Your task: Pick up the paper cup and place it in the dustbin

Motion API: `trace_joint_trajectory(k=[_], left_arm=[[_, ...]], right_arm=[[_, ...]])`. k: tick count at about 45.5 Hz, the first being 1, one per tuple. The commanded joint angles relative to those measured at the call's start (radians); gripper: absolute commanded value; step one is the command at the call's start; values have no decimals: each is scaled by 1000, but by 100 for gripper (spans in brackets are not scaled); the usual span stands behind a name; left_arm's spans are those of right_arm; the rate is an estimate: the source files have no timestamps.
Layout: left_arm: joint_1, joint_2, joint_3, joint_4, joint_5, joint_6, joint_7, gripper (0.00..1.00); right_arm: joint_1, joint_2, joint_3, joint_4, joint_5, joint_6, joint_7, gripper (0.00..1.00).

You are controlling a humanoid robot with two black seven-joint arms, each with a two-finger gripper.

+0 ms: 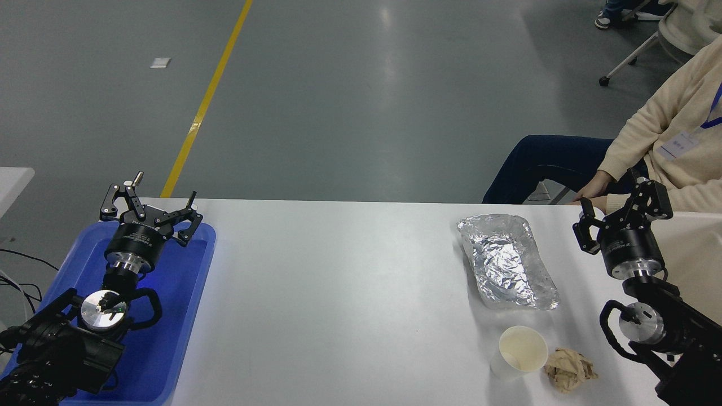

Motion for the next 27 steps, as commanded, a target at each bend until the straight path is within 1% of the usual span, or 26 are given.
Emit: trace_joint_trajectory(k=[1,10,13,18,27], left_arm=[[0,0,0,0,0,0,0,100],[0,0,0,0,0,0,0,100],[0,0,0,0,0,0,0,100],[0,0,0,-1,0,0,0,100],[0,0,0,-1,0,0,0,100]], right_arm=[[9,0,-53,4,-1,-12,-1,100],[15,-12,-59,19,-7,-10,-4,100],[19,-42,-99,21,-5,-12,-6,100],[71,-99,-238,30,13,-19,-6,100],[234,-280,-643,124,13,-18,-4,100]])
